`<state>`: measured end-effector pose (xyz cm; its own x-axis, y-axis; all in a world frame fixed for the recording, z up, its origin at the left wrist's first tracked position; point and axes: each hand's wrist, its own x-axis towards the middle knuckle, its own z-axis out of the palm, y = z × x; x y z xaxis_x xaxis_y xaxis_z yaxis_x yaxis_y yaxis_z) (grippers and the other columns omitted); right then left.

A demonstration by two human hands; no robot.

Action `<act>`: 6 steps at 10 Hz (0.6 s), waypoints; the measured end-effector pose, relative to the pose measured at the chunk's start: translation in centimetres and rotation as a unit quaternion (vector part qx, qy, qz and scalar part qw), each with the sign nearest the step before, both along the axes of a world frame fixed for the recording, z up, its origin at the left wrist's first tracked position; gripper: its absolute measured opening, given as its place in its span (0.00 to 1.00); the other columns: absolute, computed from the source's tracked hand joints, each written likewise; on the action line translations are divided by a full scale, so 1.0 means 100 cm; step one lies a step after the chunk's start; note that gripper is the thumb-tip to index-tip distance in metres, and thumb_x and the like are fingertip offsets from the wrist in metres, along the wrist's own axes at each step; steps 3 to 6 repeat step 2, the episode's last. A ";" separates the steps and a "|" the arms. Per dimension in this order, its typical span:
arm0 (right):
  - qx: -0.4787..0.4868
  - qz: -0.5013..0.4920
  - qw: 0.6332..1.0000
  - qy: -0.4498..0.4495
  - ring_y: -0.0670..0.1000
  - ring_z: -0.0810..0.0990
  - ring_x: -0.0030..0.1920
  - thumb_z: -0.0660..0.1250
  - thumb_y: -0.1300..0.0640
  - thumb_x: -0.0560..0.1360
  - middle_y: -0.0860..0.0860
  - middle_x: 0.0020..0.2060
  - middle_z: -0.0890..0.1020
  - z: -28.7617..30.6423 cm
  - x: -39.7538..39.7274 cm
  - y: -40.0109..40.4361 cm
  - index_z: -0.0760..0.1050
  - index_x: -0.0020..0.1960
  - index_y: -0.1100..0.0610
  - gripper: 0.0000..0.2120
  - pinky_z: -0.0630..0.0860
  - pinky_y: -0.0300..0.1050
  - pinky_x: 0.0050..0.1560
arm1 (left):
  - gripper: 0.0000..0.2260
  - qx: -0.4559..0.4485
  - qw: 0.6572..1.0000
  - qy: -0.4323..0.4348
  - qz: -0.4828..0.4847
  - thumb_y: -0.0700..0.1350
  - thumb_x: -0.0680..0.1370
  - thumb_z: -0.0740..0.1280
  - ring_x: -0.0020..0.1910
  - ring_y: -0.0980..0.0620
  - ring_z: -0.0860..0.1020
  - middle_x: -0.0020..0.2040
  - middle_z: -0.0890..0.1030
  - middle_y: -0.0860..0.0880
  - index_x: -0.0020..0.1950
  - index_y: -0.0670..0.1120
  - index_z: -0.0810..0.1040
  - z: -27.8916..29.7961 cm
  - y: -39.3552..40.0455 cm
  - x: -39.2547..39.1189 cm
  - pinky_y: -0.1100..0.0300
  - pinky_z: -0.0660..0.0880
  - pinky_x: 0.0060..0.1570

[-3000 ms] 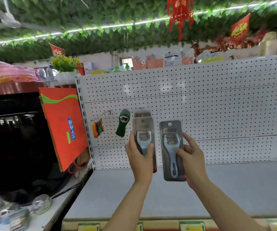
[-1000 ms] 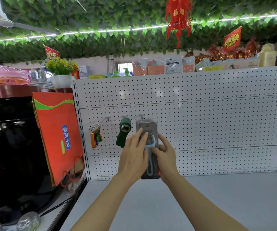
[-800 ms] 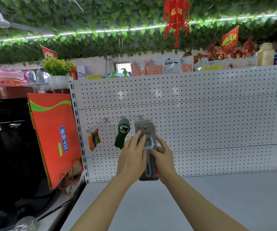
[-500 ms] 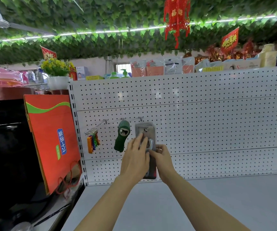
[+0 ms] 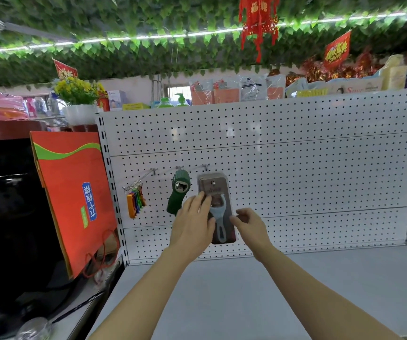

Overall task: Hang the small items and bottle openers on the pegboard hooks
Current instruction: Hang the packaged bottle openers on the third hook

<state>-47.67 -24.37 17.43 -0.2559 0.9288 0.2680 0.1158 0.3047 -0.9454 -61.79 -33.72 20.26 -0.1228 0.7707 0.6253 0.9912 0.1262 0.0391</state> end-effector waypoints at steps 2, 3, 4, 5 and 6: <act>0.182 -0.100 0.954 -0.218 0.53 0.73 0.67 0.65 0.49 0.77 0.52 0.68 0.74 0.020 0.035 -0.012 0.67 0.72 0.56 0.26 0.68 0.54 0.68 | 0.27 -0.020 0.999 0.031 0.006 0.56 0.83 0.54 0.78 0.50 0.54 0.79 0.59 0.50 0.80 0.47 0.57 0.018 -0.031 0.005 0.53 0.56 0.75; 0.182 -0.100 0.954 -0.218 0.53 0.73 0.67 0.65 0.49 0.77 0.52 0.68 0.74 0.020 0.035 -0.012 0.67 0.72 0.56 0.26 0.68 0.54 0.68 | 0.27 -0.020 0.999 0.031 0.006 0.56 0.83 0.54 0.78 0.50 0.54 0.79 0.59 0.50 0.80 0.47 0.57 0.018 -0.031 0.005 0.53 0.56 0.75; 0.182 -0.100 0.954 -0.218 0.53 0.73 0.67 0.65 0.49 0.77 0.52 0.68 0.74 0.020 0.035 -0.012 0.67 0.72 0.56 0.26 0.68 0.54 0.68 | 0.27 -0.020 0.999 0.031 0.006 0.56 0.83 0.54 0.78 0.50 0.54 0.79 0.59 0.50 0.80 0.47 0.57 0.018 -0.031 0.005 0.53 0.56 0.75; 0.182 -0.100 0.954 -0.218 0.53 0.73 0.67 0.65 0.49 0.77 0.52 0.68 0.74 0.020 0.035 -0.012 0.67 0.72 0.56 0.26 0.68 0.54 0.68 | 0.27 -0.020 0.999 0.031 0.006 0.56 0.83 0.54 0.78 0.50 0.54 0.79 0.59 0.50 0.80 0.47 0.57 0.018 -0.031 0.005 0.53 0.56 0.75; 0.182 -0.100 0.954 -0.218 0.53 0.73 0.67 0.65 0.49 0.77 0.52 0.68 0.74 0.020 0.035 -0.012 0.67 0.72 0.56 0.26 0.68 0.54 0.68 | 0.27 -0.020 0.999 0.031 0.006 0.56 0.83 0.54 0.78 0.50 0.54 0.79 0.59 0.50 0.80 0.47 0.57 0.018 -0.031 0.005 0.53 0.56 0.75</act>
